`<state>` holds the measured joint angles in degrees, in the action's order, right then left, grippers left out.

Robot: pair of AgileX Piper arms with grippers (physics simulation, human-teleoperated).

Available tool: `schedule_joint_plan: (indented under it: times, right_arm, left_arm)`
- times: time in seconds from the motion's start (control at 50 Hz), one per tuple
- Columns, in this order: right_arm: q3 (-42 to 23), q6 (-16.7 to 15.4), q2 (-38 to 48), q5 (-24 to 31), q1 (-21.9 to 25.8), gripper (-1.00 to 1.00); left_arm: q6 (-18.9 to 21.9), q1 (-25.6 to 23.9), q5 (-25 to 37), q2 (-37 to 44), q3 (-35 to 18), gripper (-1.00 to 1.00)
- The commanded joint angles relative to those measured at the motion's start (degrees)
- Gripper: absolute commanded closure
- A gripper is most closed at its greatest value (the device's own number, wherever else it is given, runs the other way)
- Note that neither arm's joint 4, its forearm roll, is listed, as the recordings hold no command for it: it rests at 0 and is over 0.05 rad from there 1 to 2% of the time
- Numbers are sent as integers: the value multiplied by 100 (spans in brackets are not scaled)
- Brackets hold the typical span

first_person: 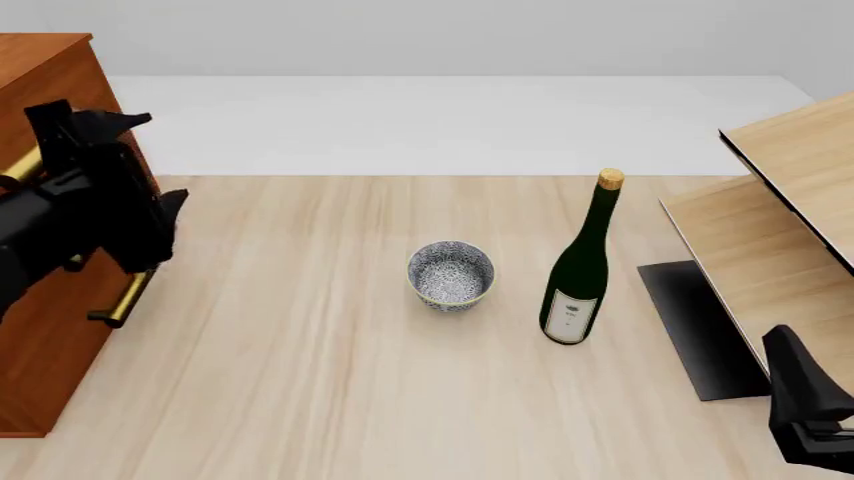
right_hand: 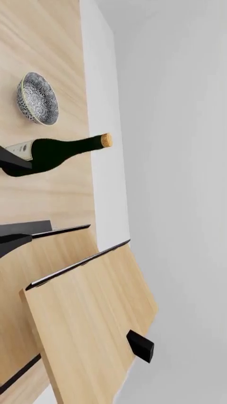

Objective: Close the bottom drawer of the cabinet and open the top drawer.

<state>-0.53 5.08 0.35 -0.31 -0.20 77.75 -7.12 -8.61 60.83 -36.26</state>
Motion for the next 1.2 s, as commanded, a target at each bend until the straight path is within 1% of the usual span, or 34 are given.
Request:
schedule_joint_plan:
  times: [0.02,0.1,0.16,0.2,0.24,0.38,0.84,0.92,0.96,1.0,1.2]
  right_arm:
    - [0,3,1,1,0,-100]
    - [0,2,8,-6,-4,-100]
    - [1,3,15,-13,-5,-100]
    - [1,2,17,-15,-2,-100]
    - [1,1,17,-15,-1,-100]
    - [2,4,-7,8,-2,-100]
    - [5,3,-12,8,-7,-100]
    - [5,4,-13,7,-7,-100]
    - [5,3,-13,7,-3,-100]
    - [10,-6,-10,2,-4,-100]
    - [9,-16,-7,-4,-3,-100]
  left_arm:
    - [413,191,-528,127,44,-100]
    - [424,192,-572,156,-14,-100]
    - [483,220,-627,148,14,-100]
    - [592,261,-754,120,98,-100]
    - [553,300,-672,77,59,-100]
    - [688,427,-818,64,107,-100]
    - [670,737,-1003,217,412,-100]
    - [714,865,-1099,258,467,-100]
    - [661,918,-1067,238,434,-100]
    - [730,978,-1125,244,492,-100]
    - [776,1243,-1182,218,499,-100]
